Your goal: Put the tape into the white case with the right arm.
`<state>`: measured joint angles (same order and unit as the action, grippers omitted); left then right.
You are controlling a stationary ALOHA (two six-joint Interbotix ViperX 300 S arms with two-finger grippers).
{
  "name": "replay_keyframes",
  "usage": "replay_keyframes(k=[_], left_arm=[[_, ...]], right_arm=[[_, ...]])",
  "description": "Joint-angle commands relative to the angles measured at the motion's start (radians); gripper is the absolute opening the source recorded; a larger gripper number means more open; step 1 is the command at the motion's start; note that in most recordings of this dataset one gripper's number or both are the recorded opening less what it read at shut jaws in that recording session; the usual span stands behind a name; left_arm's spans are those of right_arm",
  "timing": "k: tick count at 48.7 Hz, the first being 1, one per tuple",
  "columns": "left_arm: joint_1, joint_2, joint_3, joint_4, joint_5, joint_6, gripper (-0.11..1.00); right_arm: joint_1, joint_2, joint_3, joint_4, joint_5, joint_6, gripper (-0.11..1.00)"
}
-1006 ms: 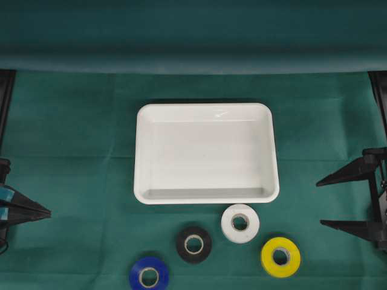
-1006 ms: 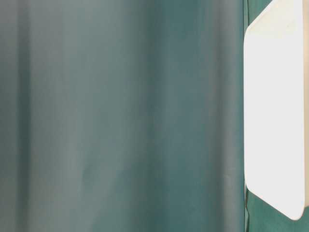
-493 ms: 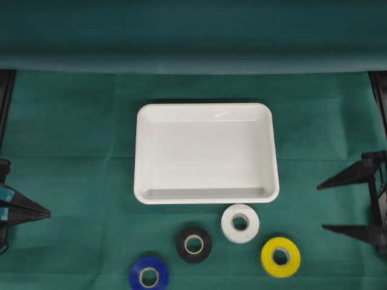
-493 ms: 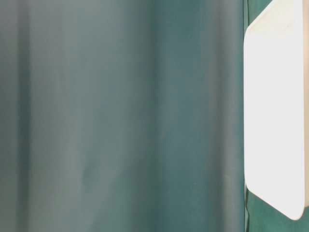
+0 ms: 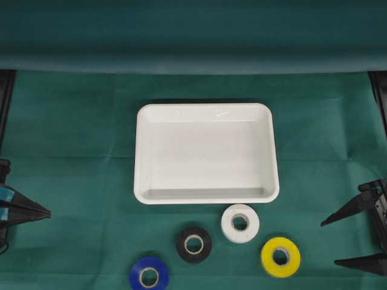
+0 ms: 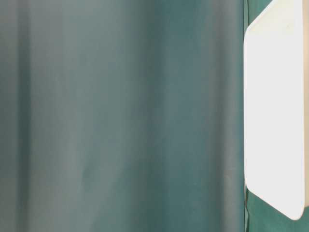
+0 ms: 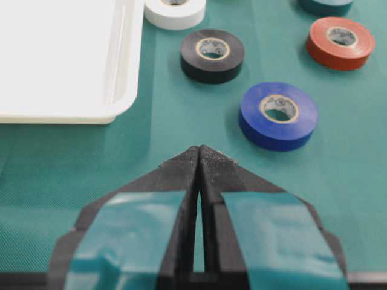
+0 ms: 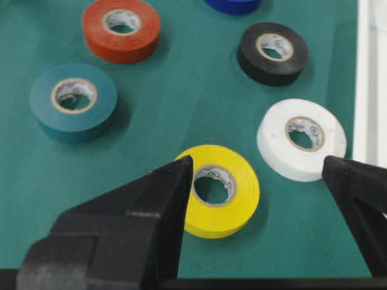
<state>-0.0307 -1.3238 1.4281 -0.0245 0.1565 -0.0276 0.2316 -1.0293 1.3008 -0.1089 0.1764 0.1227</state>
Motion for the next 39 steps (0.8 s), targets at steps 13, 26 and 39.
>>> replay_keyframes(k=[13,26,39], left_arm=[[-0.002,0.008,-0.005,-0.002,-0.009,-0.002,0.0],[-0.003,0.008,-0.005,-0.002,-0.009,-0.002,0.0],[-0.003,0.008,0.0,-0.002,-0.011,-0.002,0.0]], right_arm=[[0.005,0.031,-0.011,-0.003,-0.003,0.002,0.79],[0.005,0.077,-0.032,-0.003,-0.008,0.003,0.79],[0.014,0.201,-0.092,-0.003,-0.015,0.006,0.79]])
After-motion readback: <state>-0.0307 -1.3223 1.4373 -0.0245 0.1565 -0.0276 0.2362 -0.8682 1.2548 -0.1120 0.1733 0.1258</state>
